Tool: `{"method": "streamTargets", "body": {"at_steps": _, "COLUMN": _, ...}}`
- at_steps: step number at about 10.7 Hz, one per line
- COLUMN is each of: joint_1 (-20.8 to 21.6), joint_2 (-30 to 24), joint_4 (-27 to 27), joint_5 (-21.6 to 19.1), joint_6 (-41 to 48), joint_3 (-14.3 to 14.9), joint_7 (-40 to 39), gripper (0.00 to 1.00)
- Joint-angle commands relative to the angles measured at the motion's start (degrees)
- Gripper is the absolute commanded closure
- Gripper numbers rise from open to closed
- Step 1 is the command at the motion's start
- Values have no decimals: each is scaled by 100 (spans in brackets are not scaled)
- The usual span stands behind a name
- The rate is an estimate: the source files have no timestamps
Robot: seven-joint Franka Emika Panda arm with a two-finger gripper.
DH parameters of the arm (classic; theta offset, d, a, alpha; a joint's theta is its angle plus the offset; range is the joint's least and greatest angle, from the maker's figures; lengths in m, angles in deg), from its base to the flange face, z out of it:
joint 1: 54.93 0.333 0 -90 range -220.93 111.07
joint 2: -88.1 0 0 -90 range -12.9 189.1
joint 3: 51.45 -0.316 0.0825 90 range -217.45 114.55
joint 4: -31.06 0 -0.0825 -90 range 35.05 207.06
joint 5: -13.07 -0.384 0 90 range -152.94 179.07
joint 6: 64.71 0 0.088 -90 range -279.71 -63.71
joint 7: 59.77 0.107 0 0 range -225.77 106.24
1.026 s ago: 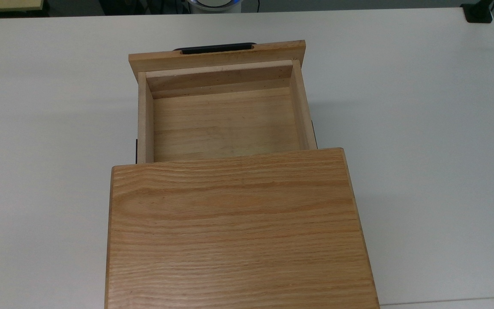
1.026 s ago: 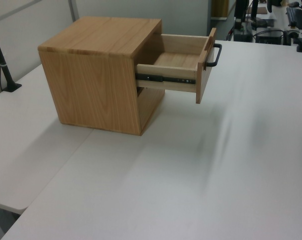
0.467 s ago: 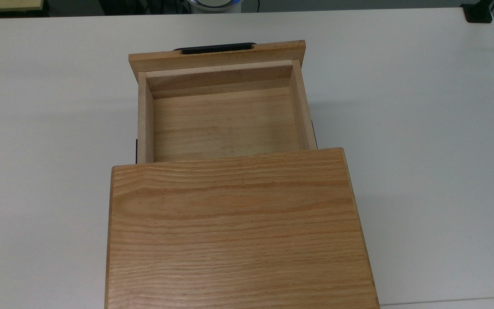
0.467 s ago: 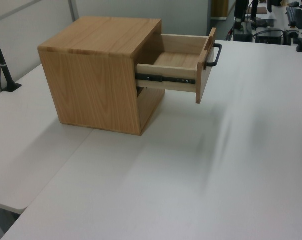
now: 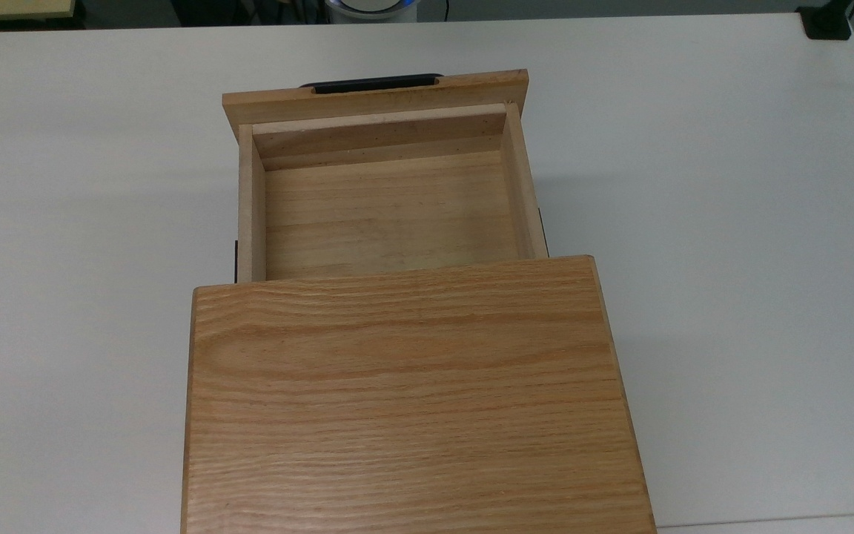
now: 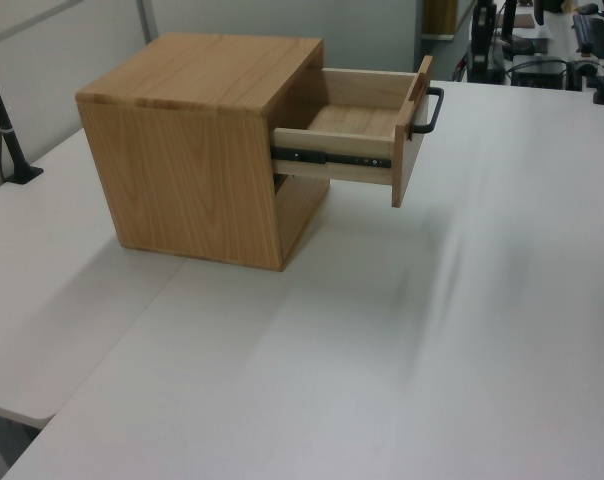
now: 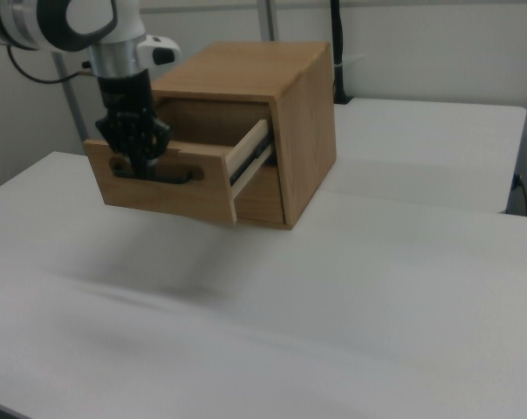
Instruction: Close the drawer by sliding it
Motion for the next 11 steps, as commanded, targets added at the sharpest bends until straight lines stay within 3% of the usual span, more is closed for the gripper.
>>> {"method": "streamTargets", "body": {"at_steps": 1, "joint_1": 371, "joint_2": 44, "joint_4": 209, "joint_5": -1, "joint_6": 20, "joint_3": -5, "joint_7": 60, "gripper": 92}}
{"method": "streamTargets", "body": {"at_steps": 7, "joint_1": 705, "joint_2": 851, "joint_4": -62, "joint_5": -27, "joint_6": -1181, "joint_3": -22, "joint_7": 726, "gripper": 93}}
{"method": "streamTargets", "body": {"at_steps": 11, "joint_1": 732, "joint_2": 1291, "joint_4": -133, "joint_5": -19, "joint_6": -2902, "joint_3": -14, "joint_7": 1430, "gripper": 93}}
